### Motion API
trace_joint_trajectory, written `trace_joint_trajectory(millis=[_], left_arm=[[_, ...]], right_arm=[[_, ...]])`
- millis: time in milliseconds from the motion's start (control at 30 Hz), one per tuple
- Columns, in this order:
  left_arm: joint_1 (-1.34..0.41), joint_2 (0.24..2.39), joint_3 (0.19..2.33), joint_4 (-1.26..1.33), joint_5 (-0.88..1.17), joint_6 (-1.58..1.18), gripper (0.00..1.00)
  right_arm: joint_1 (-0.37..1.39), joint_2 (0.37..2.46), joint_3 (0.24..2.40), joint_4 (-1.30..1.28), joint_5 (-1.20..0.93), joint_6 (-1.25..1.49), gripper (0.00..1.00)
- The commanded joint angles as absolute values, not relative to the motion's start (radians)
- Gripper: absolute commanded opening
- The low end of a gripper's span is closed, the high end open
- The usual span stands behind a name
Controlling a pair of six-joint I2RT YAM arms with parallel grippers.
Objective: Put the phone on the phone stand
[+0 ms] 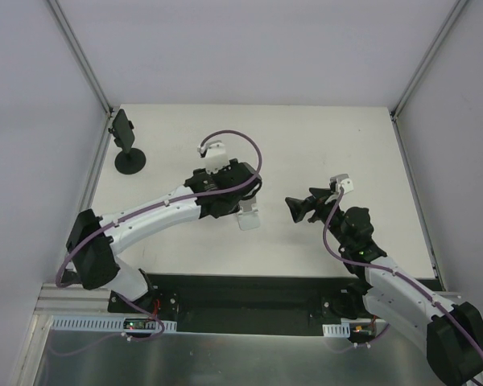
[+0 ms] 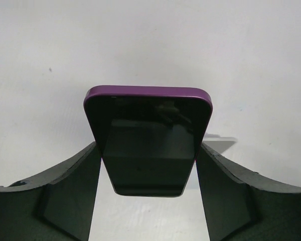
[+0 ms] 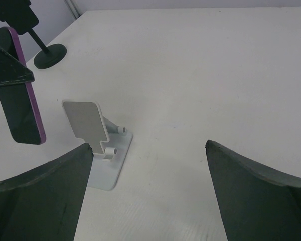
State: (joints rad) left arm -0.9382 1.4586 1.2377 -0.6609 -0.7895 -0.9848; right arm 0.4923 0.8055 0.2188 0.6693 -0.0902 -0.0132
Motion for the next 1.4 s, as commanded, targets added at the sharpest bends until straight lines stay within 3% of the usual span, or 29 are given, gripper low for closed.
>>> trace_joint_trajectory(millis=[0, 400, 1367], left_arm=[[-0.988, 1.554, 1.367, -0.661, -0.968, -1.045, 0.00], [-1.057, 1.776, 1.503, -0.658, -1.060, -1.091, 0.00], [-1.077, 1.870, 1.434, -0.646, -1.140, -1.212, 0.00]], right_arm=[[0.488, 0.808, 0.232, 0.730, -0.075, -0.003, 0.97], [0.472, 0.724, 0.184, 0.732, 0.026, -0.003, 0.96], [0.426, 0.701, 0.156, 0.747, 0.029, 0.061, 0.97]])
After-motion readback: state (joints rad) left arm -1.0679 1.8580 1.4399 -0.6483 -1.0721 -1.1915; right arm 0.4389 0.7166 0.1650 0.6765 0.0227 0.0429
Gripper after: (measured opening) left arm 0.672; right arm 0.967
